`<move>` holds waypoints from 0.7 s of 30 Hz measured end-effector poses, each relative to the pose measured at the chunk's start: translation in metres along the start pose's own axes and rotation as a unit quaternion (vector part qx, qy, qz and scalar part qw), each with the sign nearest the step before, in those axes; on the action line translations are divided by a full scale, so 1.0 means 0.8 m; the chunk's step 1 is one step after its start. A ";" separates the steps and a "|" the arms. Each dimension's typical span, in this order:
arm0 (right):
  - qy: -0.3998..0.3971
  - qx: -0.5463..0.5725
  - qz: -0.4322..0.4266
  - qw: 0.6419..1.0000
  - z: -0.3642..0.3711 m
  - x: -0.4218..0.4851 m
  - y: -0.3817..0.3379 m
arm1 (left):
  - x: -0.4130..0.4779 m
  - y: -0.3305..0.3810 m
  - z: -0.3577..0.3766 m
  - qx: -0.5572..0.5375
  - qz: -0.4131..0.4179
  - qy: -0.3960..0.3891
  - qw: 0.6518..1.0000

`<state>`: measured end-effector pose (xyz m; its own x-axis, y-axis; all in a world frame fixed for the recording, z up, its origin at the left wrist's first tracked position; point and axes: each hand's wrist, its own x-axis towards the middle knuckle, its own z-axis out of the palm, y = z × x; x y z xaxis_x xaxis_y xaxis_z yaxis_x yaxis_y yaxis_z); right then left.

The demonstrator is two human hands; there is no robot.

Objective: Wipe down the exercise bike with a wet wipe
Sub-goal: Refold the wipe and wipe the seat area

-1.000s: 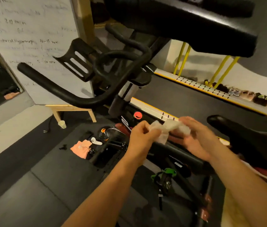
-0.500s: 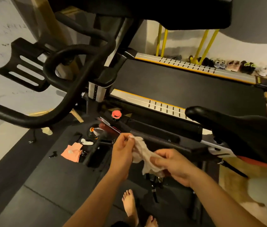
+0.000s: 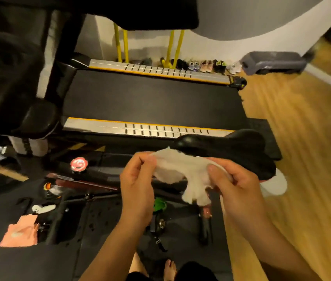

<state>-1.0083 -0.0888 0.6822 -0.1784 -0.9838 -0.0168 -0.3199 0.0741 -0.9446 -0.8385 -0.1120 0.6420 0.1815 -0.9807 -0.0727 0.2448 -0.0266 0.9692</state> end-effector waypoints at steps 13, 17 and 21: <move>0.083 0.378 0.146 0.911 -0.127 0.038 -0.004 | -0.024 0.047 0.117 0.121 0.014 -0.095 0.988; 0.058 0.290 0.149 0.944 -0.166 0.062 0.009 | -0.044 0.042 0.138 0.142 -0.061 -0.254 0.955; -0.069 0.036 0.006 0.997 -0.171 0.085 0.012 | -0.042 0.019 0.171 0.069 -0.193 -0.298 0.932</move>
<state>-1.1510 -0.1329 0.7172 -0.0503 -0.9964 -0.0687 -0.2504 0.0791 -0.9649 -0.9714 -0.1060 0.6913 -0.4664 -0.8254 -0.3182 0.0503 -0.3839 0.9220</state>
